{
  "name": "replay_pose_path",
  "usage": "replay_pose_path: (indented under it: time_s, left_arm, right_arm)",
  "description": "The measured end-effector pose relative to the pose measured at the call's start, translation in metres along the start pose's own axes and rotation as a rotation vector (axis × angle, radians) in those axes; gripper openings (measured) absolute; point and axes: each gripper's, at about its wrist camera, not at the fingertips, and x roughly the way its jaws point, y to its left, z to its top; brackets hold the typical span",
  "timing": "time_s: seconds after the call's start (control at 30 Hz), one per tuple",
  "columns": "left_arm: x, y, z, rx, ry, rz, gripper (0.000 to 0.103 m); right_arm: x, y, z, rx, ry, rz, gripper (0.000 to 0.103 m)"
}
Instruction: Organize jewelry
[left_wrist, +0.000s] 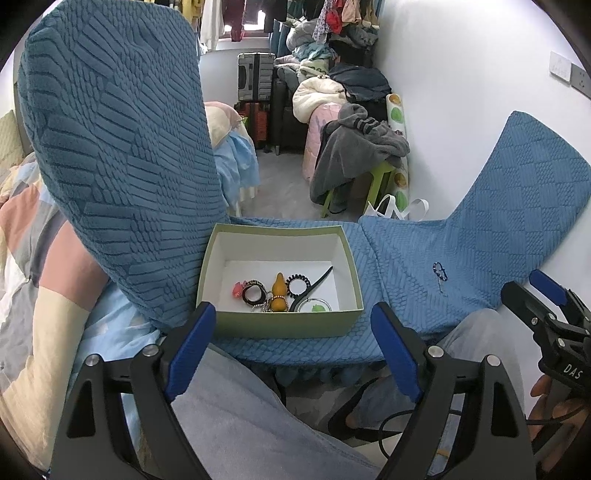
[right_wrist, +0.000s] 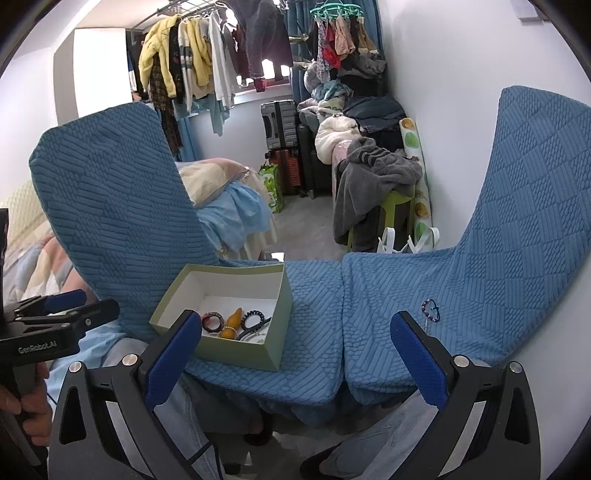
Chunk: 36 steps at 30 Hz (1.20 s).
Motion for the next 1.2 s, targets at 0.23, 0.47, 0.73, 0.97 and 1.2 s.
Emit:
replay_pose_path:
  time_s: [0.23,0.47,0.73,0.97,1.2]
  left_arm:
    - [-0.0018,0.0053,0.0004,-0.021,0.006,0.007,0.086]
    - [-0.0013,0.0056,0.0001,-0.021,0.009,0.015,0.086]
    - [-0.0044,0.0041,-0.0013,-0.018,0.002,-0.002,0.086]
    - [-0.0071,0.0055,-0.0016,-0.026,-0.005,-0.007,0.086]
    - [-0.0077,0.0052,-0.0041,-0.036,-0.001,0.005,0.086]
  right_arm:
    - [0.0005,-0.0001,0.0006,0.004,0.001,-0.005,0.103]
    - [0.0006,0.0003,0.0004,0.004,0.003,-0.005,0.103]
    - [-0.0021,-0.0025,-0.0005,0.008,-0.004,-0.013,0.103]
    - [-0.0020,-0.0027,-0.0014,0.007,0.002,-0.015,0.103]
    - [-0.0026,-0.0025,-0.0011,0.001,-0.001,-0.015,0.103]
